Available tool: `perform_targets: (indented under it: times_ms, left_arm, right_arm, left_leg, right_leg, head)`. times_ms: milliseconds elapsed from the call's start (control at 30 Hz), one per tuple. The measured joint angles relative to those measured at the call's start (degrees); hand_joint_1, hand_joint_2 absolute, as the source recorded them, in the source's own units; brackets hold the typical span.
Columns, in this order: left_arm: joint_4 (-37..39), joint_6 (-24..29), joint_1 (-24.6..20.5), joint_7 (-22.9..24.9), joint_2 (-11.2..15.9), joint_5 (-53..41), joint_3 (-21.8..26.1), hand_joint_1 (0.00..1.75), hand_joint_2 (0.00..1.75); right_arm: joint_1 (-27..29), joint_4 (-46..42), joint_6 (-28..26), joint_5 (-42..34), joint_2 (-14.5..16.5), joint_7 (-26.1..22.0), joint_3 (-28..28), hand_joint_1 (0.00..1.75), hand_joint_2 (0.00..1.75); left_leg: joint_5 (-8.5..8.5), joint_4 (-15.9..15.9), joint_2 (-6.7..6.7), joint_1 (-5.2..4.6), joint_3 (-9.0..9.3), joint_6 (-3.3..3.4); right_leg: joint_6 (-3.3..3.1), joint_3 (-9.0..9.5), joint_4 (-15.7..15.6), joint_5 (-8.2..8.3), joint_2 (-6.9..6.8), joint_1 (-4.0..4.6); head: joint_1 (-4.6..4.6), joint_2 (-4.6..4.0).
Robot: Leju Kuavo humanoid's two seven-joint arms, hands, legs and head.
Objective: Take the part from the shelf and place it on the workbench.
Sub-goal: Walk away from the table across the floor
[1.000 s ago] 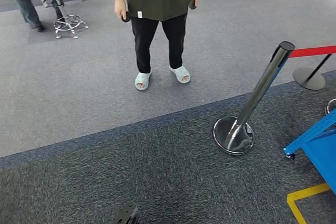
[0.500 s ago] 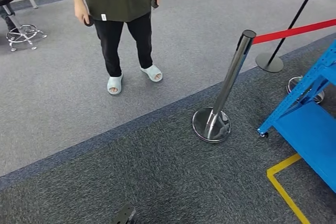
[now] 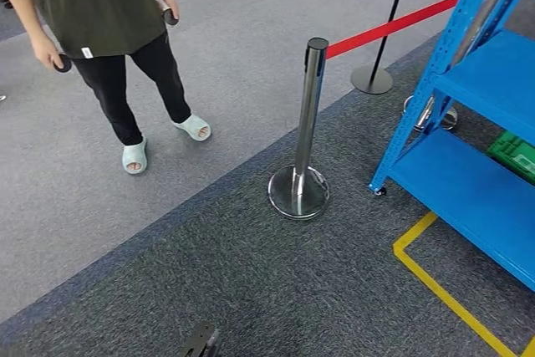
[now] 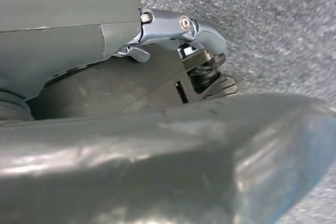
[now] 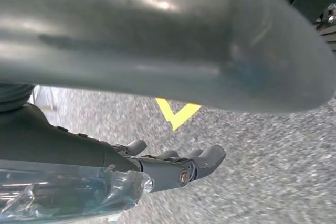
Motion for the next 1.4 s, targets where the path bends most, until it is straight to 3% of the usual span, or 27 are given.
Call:
perform_targets:
  times_ms: [33, 100, 133, 200, 267, 333, 400, 433, 500, 567, 633, 700, 767, 833, 900, 933, 1000, 1067, 1133, 1200, 1233, 1300, 1333, 1400]
  left_arm:
    - [0.01, 0.03, 0.12, 0.05, 0.01, 0.00, 0.00, 0.00, 0.00]
    - [0.01, 0.23, 0.31, 0.21, 0.03, -0.01, 0.00, 0.00, 0.00]
    - [0.01, 0.46, 0.32, 0.30, 0.03, -0.04, -0.01, 0.00, 0.00]
    - [0.00, 1.13, 0.24, 0.41, -0.02, -0.14, -0.03, 0.00, 0.00]
    - [-0.01, 1.76, 0.29, 0.45, -0.10, -0.23, -0.09, 0.00, 0.00]
    - [0.00, 2.09, 0.57, 0.45, -0.04, -0.26, -0.16, 0.00, 0.00]
    - [0.01, 2.33, 0.74, 0.43, 0.11, -0.35, -0.30, 0.00, 0.00]
    - [0.01, 2.45, 0.74, 0.42, 0.15, -0.39, -0.36, 0.00, 0.00]
    - [0.01, 2.66, 0.73, 0.52, 0.17, -0.49, -0.44, 0.00, 0.00]
    - [0.01, 2.78, 0.76, 0.73, 0.23, -0.60, -0.48, 0.00, 0.00]
    - [0.01, 2.86, 0.75, 0.91, 0.27, -0.74, -0.54, 0.00, 0.00]
    - [0.01, 2.89, 0.63, 1.17, 0.25, -0.80, -0.61, 0.00, 0.00]
    - [-0.01, 2.90, 0.54, 1.44, 0.21, -0.67, -0.74, 0.00, 0.00]
    - [-0.01, 2.98, 0.43, 1.55, 0.19, -0.44, -0.87, 0.00, 0.00]
    - [-0.01, 3.08, 0.11, 1.55, 0.26, -0.27, -0.90, 0.00, 0.00]
    - [-0.01, 3.09, -0.05, 1.56, 0.30, -0.23, -0.90, 0.00, 0.00]
    - [-0.01, 3.07, -0.07, 1.66, 0.34, -0.19, -0.91, 0.00, 0.00]
    - [-0.01, 3.06, 0.11, 1.80, 0.32, -0.19, -0.95, 0.00, 0.00]
    - [-0.01, 3.07, 0.18, 1.91, 0.28, -0.20, -1.01, 0.00, 0.00]
    - [-0.01, 3.10, 0.07, 2.02, 0.20, -0.21, -1.13, 0.00, 0.00]
    - [-0.01, 3.16, 0.03, 2.11, 0.16, -0.22, -1.22, 0.00, 0.00]
    - [-0.01, 3.26, 0.18, 2.36, 0.11, -0.22, -1.39, 0.00, 0.00]
    - [-0.01, 3.27, 0.30, 2.45, 0.14, -0.22, -1.43, 0.00, 0.00]
    - [-0.01, 3.25, 0.48, 2.54, 0.20, -0.21, -1.44, 0.00, 0.00]
  right_arm:
    - [-0.01, 0.00, -0.01, 0.00, 0.00, 0.00, -0.01, 0.00, 0.00]
    - [-0.06, 0.00, -0.01, -0.04, 0.00, -0.13, -0.01, 0.00, 0.00]
    - [0.02, 0.00, -0.01, -0.07, -0.01, -0.27, 0.00, 0.00, 0.00]
    - [0.39, 0.00, -0.07, -0.21, -0.02, -0.61, 0.00, 0.00, 0.00]
    - [0.55, 0.00, -0.19, -0.38, -0.03, -0.92, -0.01, 0.00, 0.00]
    - [0.28, 0.00, -0.27, -0.50, -0.03, -1.06, 0.01, 0.00, 0.00]
    - [0.15, 0.00, -0.33, -0.57, -0.03, -0.99, 0.02, 0.00, 0.00]
    - [0.22, 0.00, -0.38, -0.60, -0.03, -0.91, 0.02, 0.00, 0.00]
    - [0.39, 0.00, -0.44, -0.66, -0.03, -0.80, 0.01, 0.00, 0.00]
    - [0.27, 0.00, -0.44, -0.66, -0.03, -0.77, 0.00, 0.00, 0.00]
    - [0.09, 0.00, -0.41, -0.64, -0.03, -0.77, 0.01, 0.00, 0.00]
    - [0.15, 0.00, -0.36, -0.63, -0.03, -0.72, 0.02, 0.00, 0.00]
    - [0.22, 0.00, -0.34, -0.62, -0.03, -0.63, 0.02, 0.00, 0.00]
    - [0.11, 0.00, -0.40, -0.62, -0.03, -0.57, 0.02, 0.00, 0.00]
    - [0.03, 0.00, -0.45, -0.63, -0.03, -0.45, 0.02, 0.00, 0.00]
    - [0.07, 0.00, -0.46, -0.63, -0.03, -0.35, 0.02, 0.00, 0.00]
    - [0.18, 0.00, -0.45, -0.63, -0.02, -0.19, 0.02, 0.00, 0.00]
    - [0.18, 0.00, -0.44, -0.58, -0.01, -0.10, 0.02, 0.00, 0.00]
    - [0.11, 0.00, -0.44, -0.47, -0.02, 0.03, 0.02, 0.00, 0.00]
    - [0.29, 0.00, -0.43, -0.39, -0.03, 0.16, 0.02, 0.00, 0.00]
    - [0.45, 0.00, -0.43, -0.41, -0.04, 0.15, 0.02, 0.00, 0.00]
    - [0.44, 0.00, -0.41, -0.47, -0.04, 0.03, 0.02, 0.00, 0.00]
    - [0.32, 0.00, -0.42, -0.50, -0.03, -0.03, 0.02, 0.00, 0.00]
    - [0.11, 0.00, -0.42, -0.53, -0.03, -0.08, 0.03, 0.00, 0.00]
  left_leg:
    - [1.92, -3.46, -1.30, 0.05, 1.32, 0.14]
    - [3.38, -8.31, -3.43, 0.25, 3.10, 0.40]
    - [3.28, -9.17, -3.80, 0.24, 3.33, 0.62]
    - [3.41, -9.62, -2.78, 0.29, 3.47, 1.34]
    - [3.67, -9.89, -1.43, 0.36, 3.54, 2.08]
    - [3.61, -9.93, 0.23, 0.14, 3.56, 2.48]
    - [3.48, -9.92, 2.08, -0.05, 3.64, 2.61]
    - [3.39, -9.92, 2.89, -0.08, 3.74, 2.60]
    - [3.09, -9.91, 4.35, -0.10, 4.16, 2.38]
    - [2.62, -9.86, 5.54, -0.39, 4.65, 1.86]
    - [2.33, -9.91, 6.53, -0.71, 5.05, 1.29]
    - [2.18, -10.10, 7.30, -0.65, 5.40, 0.72]
    - [0.79, -8.53, 5.41, -0.45, 4.88, 0.05]
    - [-2.56, -2.48, 2.27, -0.29, 2.09, -0.37]
    - [-5.04, 4.33, 1.08, -0.26, -1.25, -0.46]
    - [-4.75, 5.53, 0.89, -0.26, -1.92, -0.41]
    - [-1.21, 1.94, 0.23, -0.20, -0.53, -0.18]
    - [2.50, -5.31, -2.72, 0.18, 2.44, 0.07]
    - [3.29, -9.24, -5.16, 0.43, 3.80, 0.36]
    - [3.20, -9.83, -4.40, 0.41, 3.88, 1.00]
    - [3.36, -10.04, -3.65, 0.44, 3.98, 1.42]
    - [3.57, -10.43, -1.83, 0.49, 4.18, 2.17]
    - [3.53, -10.46, -0.88, 0.34, 4.26, 2.40]
    - [3.36, -10.46, 1.16, 0.09, 4.36, 2.62]
  right_leg:
    - [0.23, -0.05, 0.10, 0.04, 0.88, 0.03]
    - [0.90, -0.54, 0.29, 0.20, 2.42, 0.05]
    - [1.32, -0.81, 0.23, 0.36, 3.02, 0.03]
    - [2.03, -1.29, -0.01, 0.61, 3.39, -0.14]
    - [2.45, -2.46, 2.13, -0.84, 0.33, 0.00]
    - [2.76, -5.50, 8.85, -4.61, -3.56, 0.12]
    - [3.05, -8.31, 15.21, -7.17, -4.70, 0.09]
    - [3.12, -8.27, 15.60, -6.87, -4.86, 0.09]
    - [3.08, -4.97, 10.22, -3.85, -5.74, 0.10]
    - [2.53, -0.93, 3.24, -1.46, -8.16, 0.38]
    - [1.64, 0.38, 0.79, -1.09, -9.06, 0.66]
    - [0.82, 0.27, 0.59, -0.90, -7.63, 0.58]
    - [0.12, 0.28, 0.29, -0.65, -6.30, 0.28]
    - [-0.35, 0.23, 0.14, -0.47, -4.84, 0.05]
    - [-0.53, 0.17, 0.13, -0.42, -3.18, 0.03]
    - [-0.53, 0.21, 0.13, -0.40, -2.27, 0.03]
    - [-0.38, 0.29, 0.14, -0.32, -0.32, -0.04]
    - [0.06, 0.07, 0.30, -0.16, 1.55, -0.06]
    - [0.83, -0.55, 0.32, 0.16, 3.00, -0.12]
    - [1.70, -1.12, -0.08, 0.62, 4.21, -0.32]
    - [2.00, -1.41, 0.02, 0.56, 3.49, -0.27]
    - [2.42, -3.15, 3.21, -1.45, -0.27, -0.01]
    - [2.57, -4.70, 6.53, -3.32, -2.59, 0.12]
    - [2.86, -8.13, 13.86, -6.62, -4.47, 0.07]
  head:
    - [-0.01, 0.00]
    - [-0.01, 0.01]
    - [-0.05, 0.01]
    - [-0.07, 0.01]
    - [0.32, 0.01]
    - [0.77, 0.00]
    - [0.83, 0.00]
    - [0.86, 0.00]
    - [0.86, 0.00]
    - [0.82, 0.00]
    - [0.69, 0.00]
    - [0.63, 0.01]
    - [0.49, 0.01]
    - [0.20, 0.00]
    - [0.09, 0.00]
    - [0.09, 0.00]
    - [0.08, 0.00]
    - [0.06, 0.00]
    - [0.05, 0.01]
    - [0.02, 0.01]
    - [0.08, 0.00]
    - [0.60, 0.00]
    - [0.85, 0.00]
    - [0.97, 0.00]
